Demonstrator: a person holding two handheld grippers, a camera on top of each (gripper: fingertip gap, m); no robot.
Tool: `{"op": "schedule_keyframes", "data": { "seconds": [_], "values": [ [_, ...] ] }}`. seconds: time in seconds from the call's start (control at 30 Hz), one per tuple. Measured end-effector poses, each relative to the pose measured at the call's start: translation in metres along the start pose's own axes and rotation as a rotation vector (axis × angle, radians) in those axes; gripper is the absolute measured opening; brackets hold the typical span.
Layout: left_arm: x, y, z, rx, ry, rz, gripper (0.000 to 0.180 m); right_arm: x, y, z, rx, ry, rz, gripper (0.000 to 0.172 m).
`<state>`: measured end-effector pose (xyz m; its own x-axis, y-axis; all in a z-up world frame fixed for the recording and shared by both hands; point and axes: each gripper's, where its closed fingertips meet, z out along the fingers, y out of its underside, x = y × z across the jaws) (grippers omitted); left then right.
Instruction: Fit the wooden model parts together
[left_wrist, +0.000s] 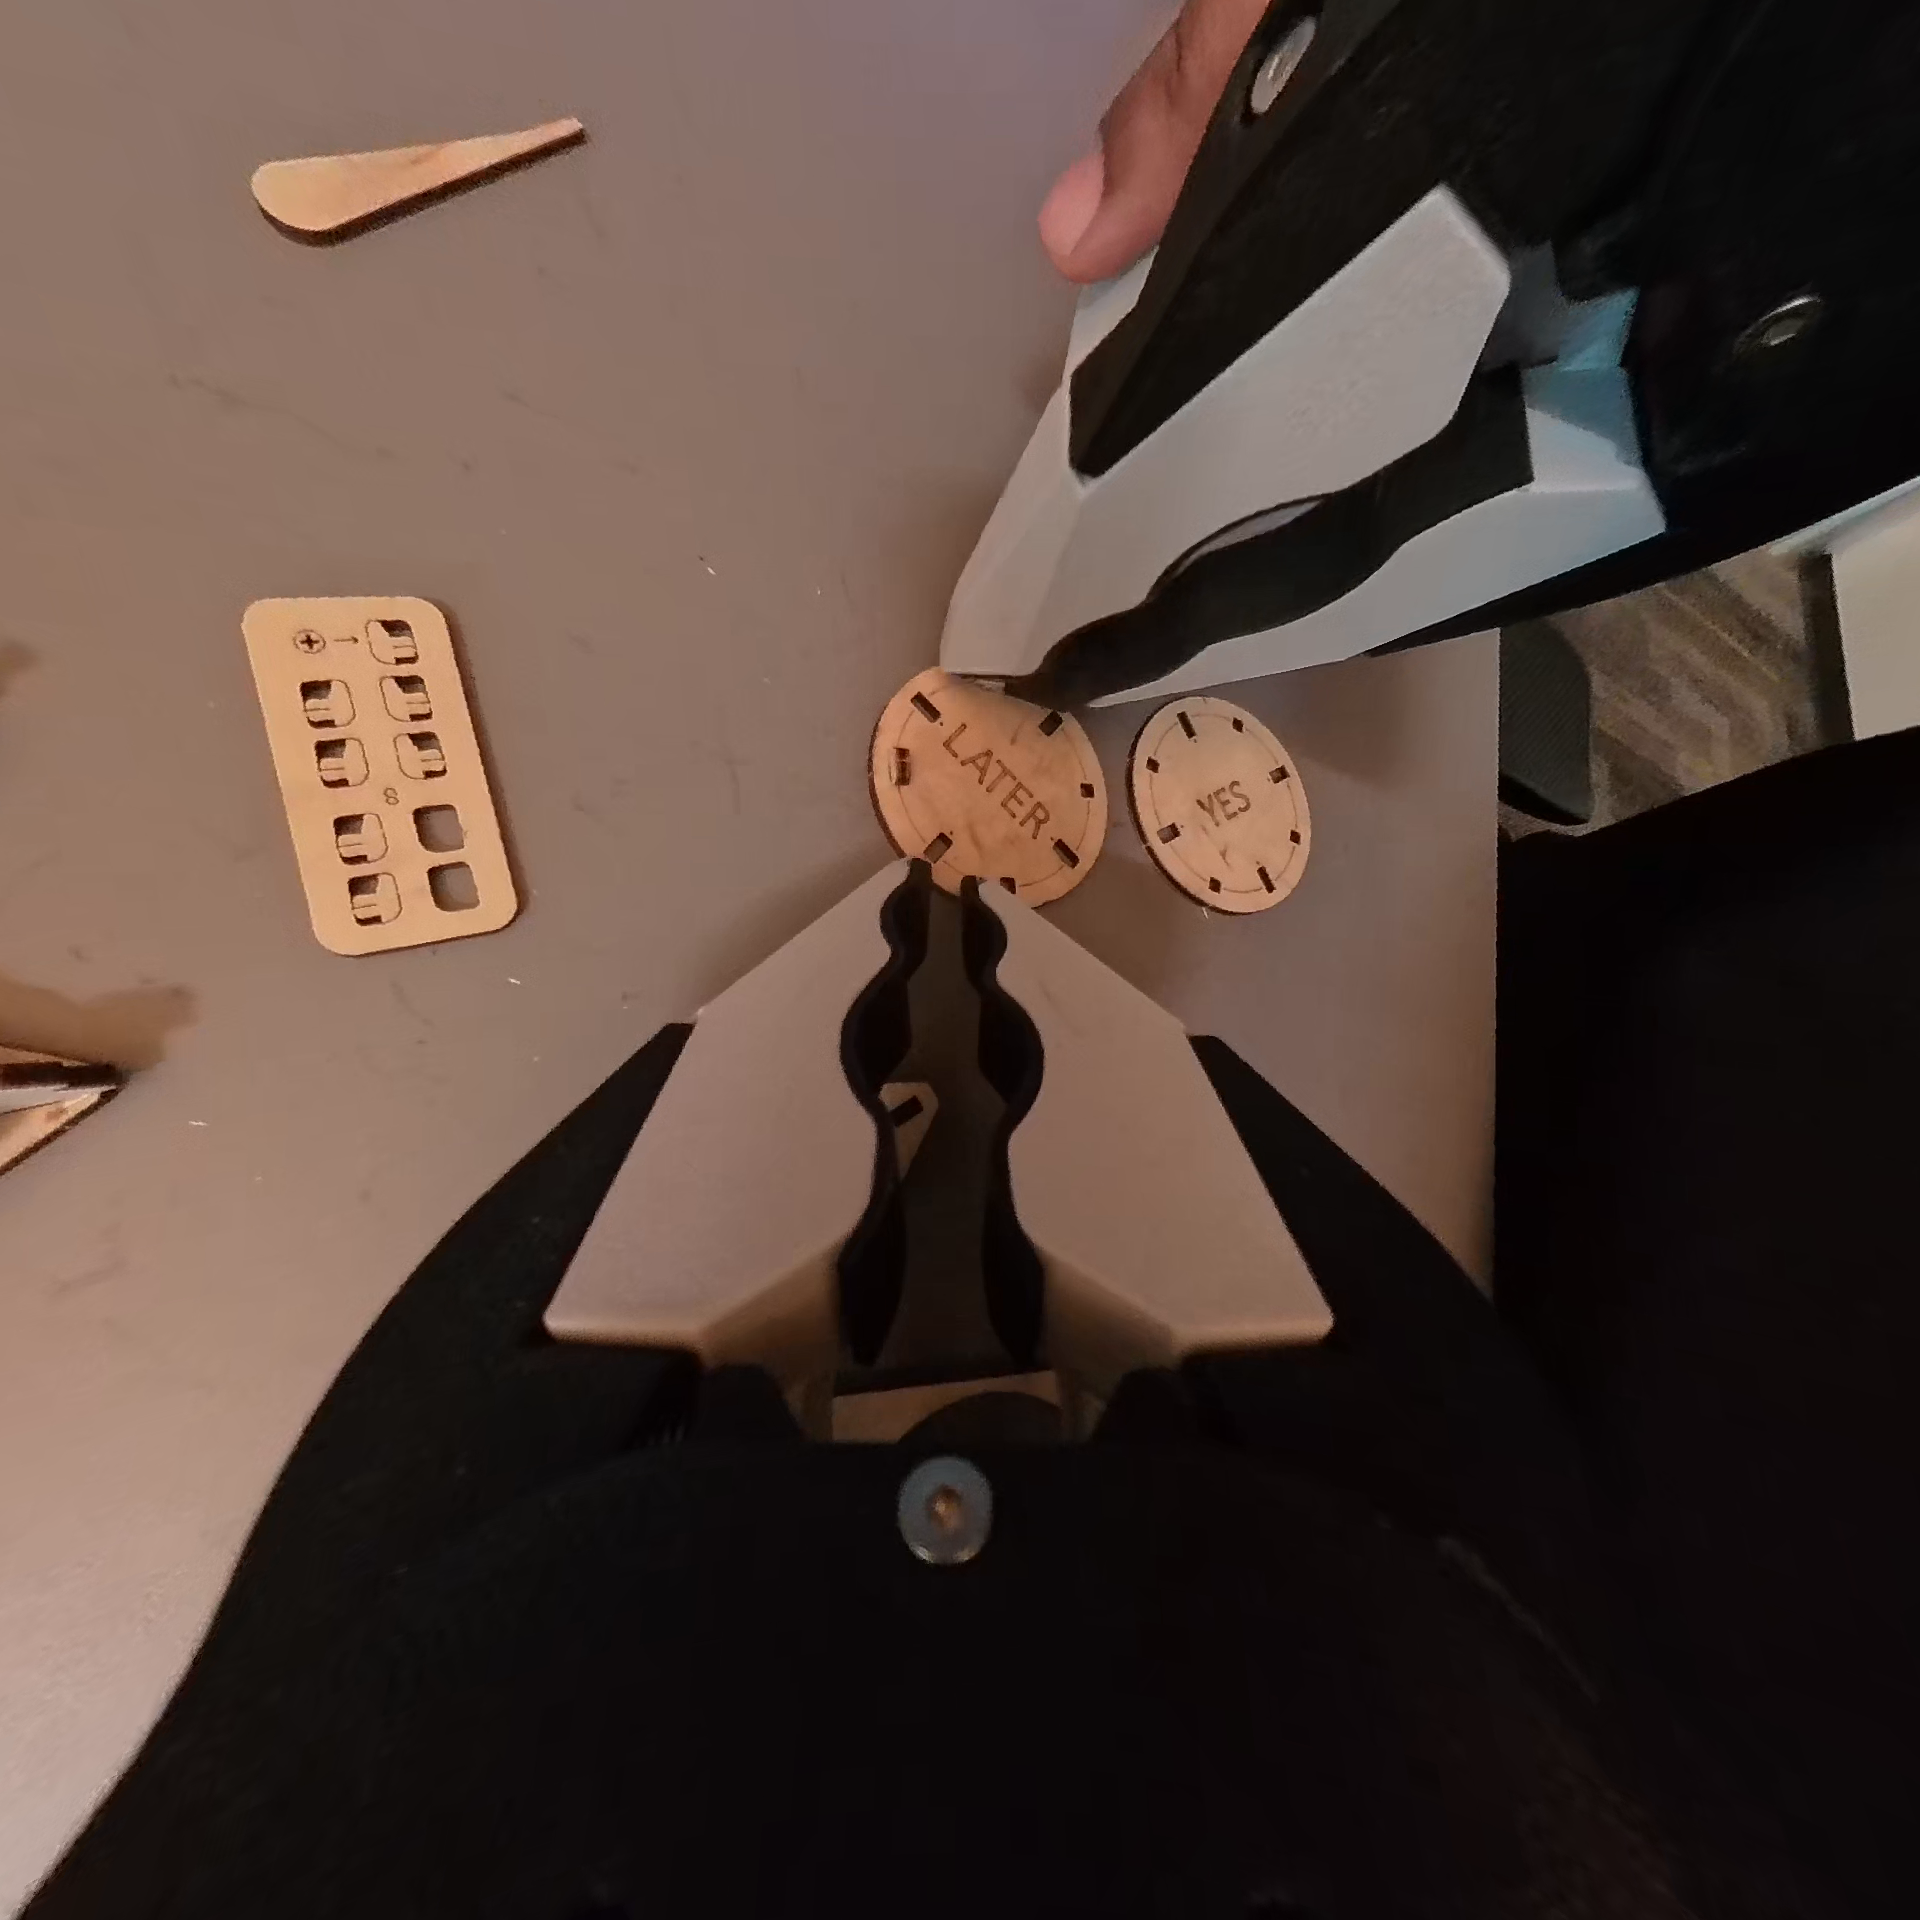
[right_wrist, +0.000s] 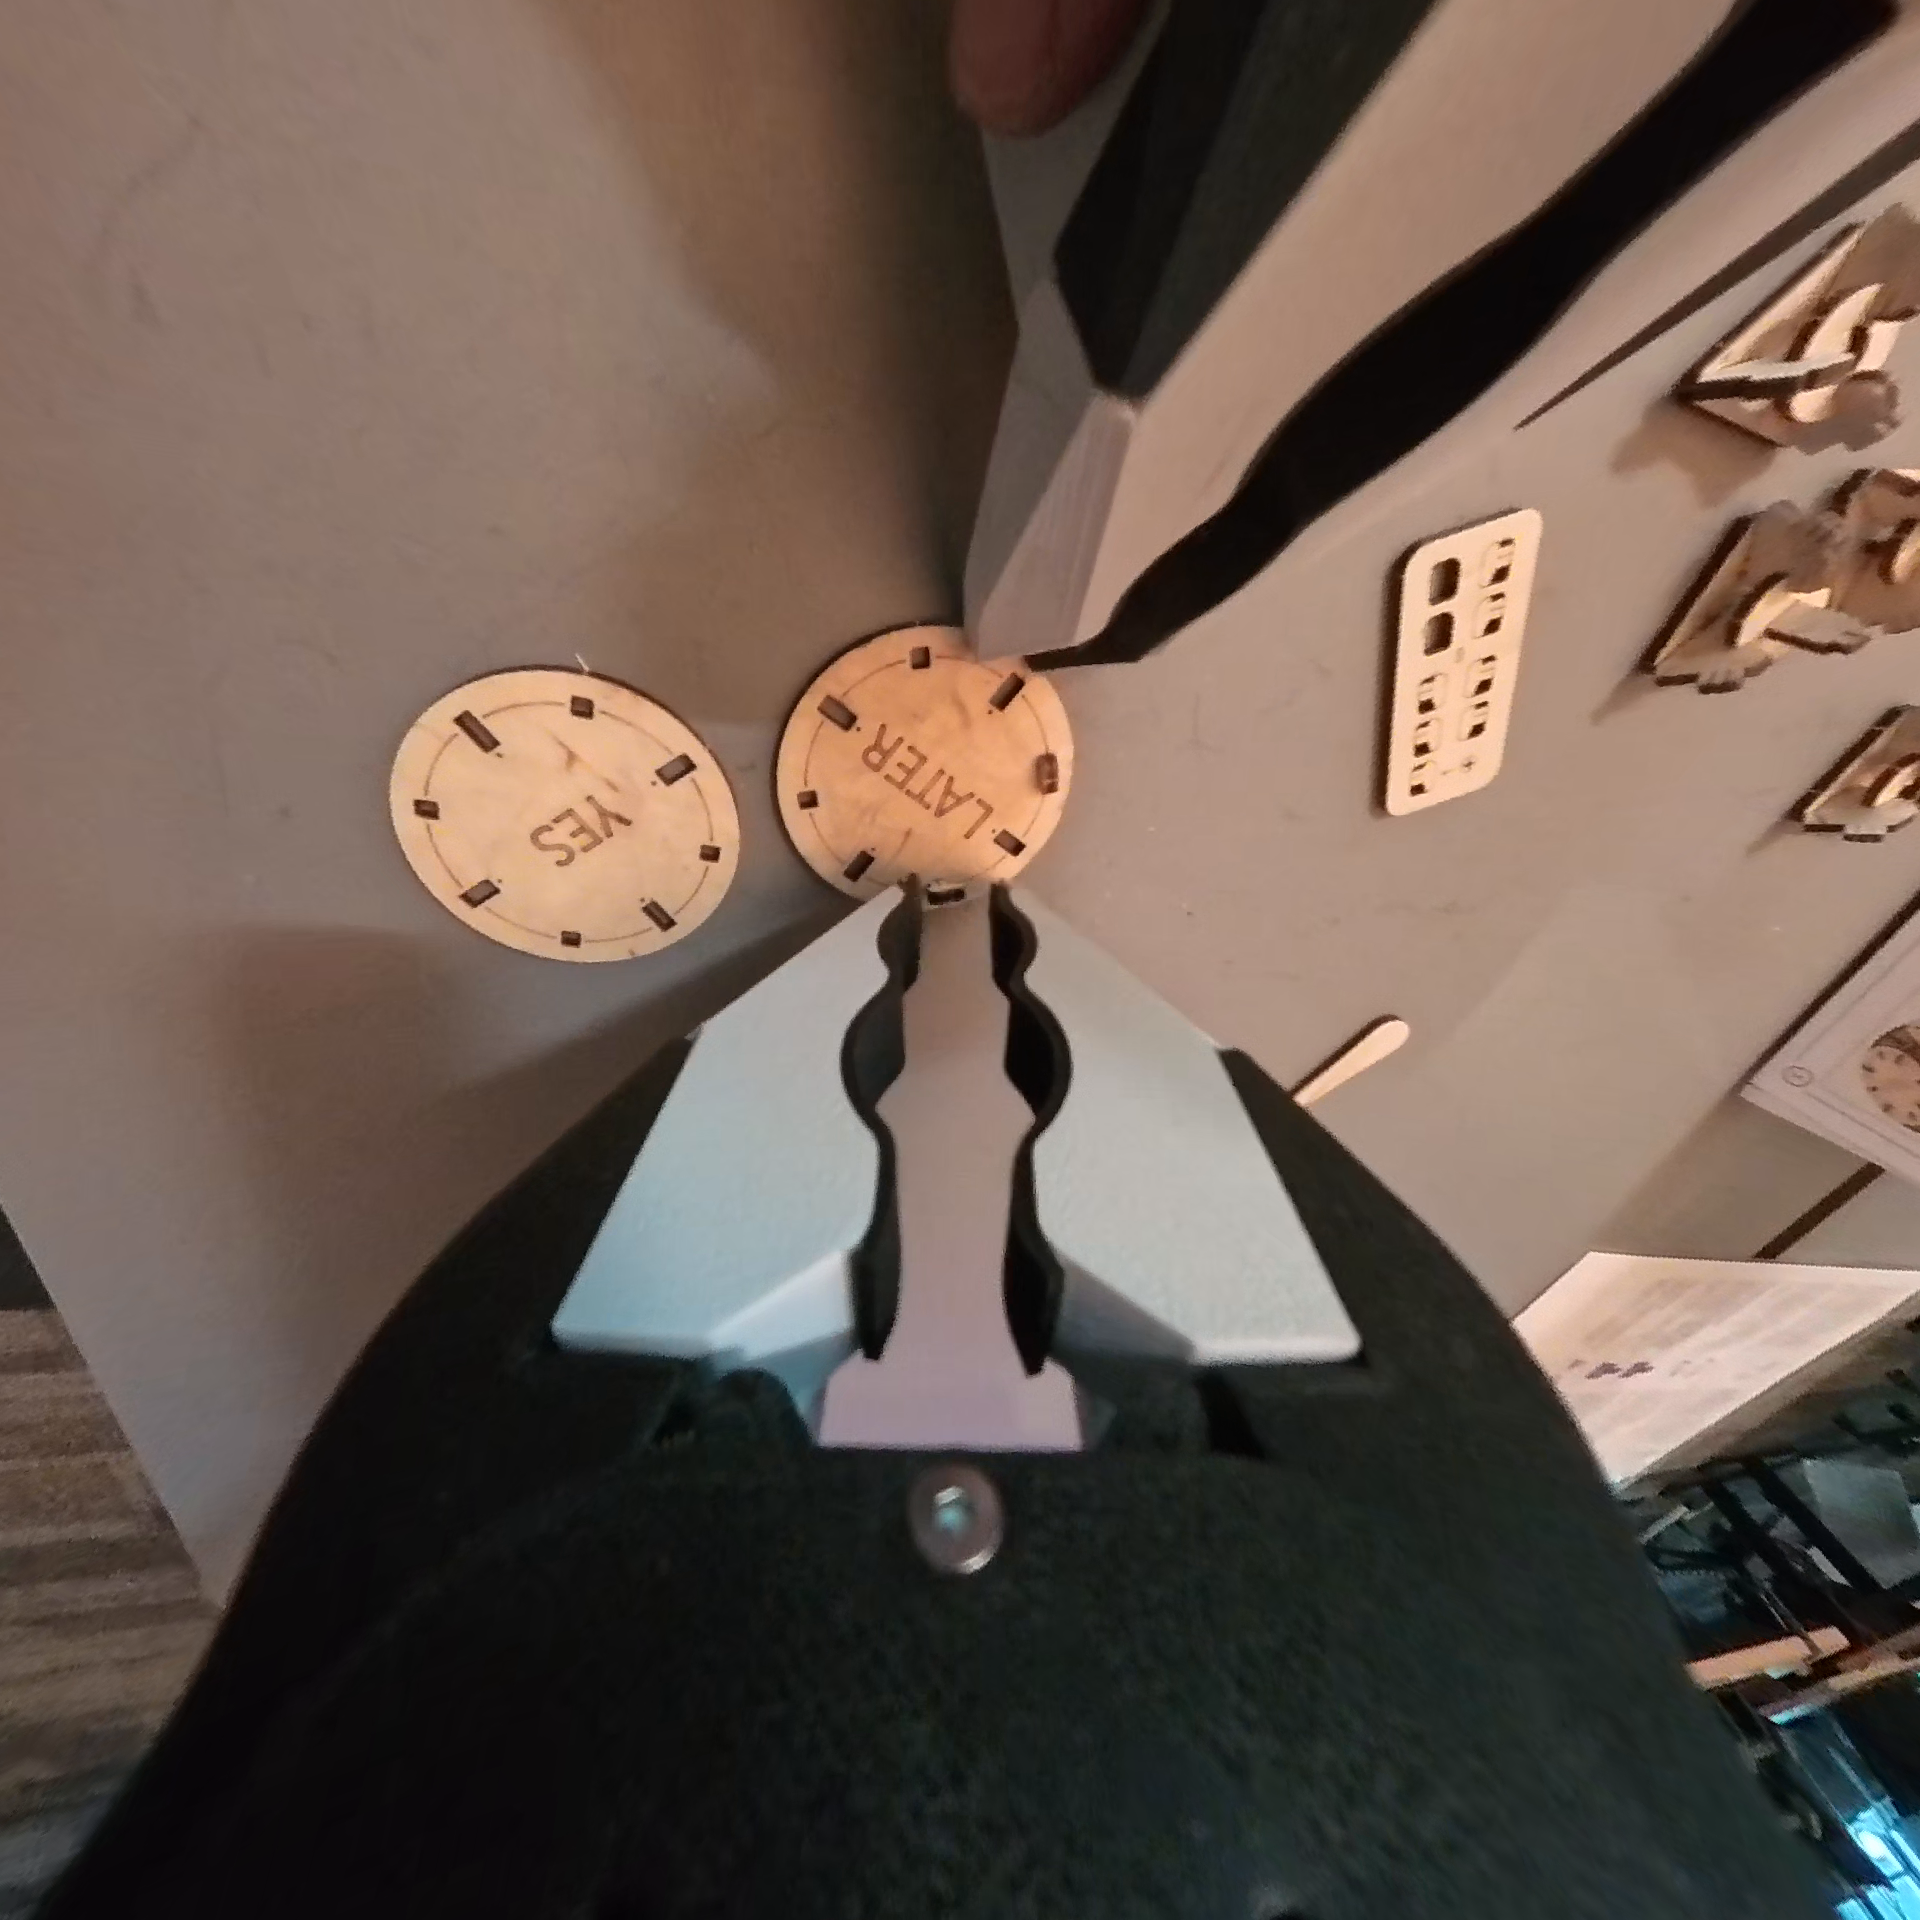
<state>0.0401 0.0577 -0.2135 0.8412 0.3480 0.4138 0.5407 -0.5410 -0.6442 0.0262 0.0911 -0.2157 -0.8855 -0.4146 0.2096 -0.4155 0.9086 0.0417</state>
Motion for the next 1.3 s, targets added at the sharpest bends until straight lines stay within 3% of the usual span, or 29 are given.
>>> {"op": "schedule_keyframes", "data": {
  "seconds": [0.2,0.33,0.47,1.3],
  "values": [
    [0.000,0.000,0.000,0.000,0.002,-0.003,0.003,0.000,0.000,-0.003,0.020,-0.009,0.033,0.019],
    [0.000,0.000,0.000,0.000,0.000,-0.001,0.003,0.007,-0.003,-0.011,0.095,0.017,0.127,0.000],
    [0.000,0.000,0.000,0.001,0.001,-0.005,0.003,0.008,-0.002,-0.013,0.137,0.007,0.224,0.000],
    [-0.001,0.000,0.000,0.002,0.003,-0.008,0.002,-0.001,0.000,-0.003,0.132,-0.041,0.261,0.000]
  ]
}}
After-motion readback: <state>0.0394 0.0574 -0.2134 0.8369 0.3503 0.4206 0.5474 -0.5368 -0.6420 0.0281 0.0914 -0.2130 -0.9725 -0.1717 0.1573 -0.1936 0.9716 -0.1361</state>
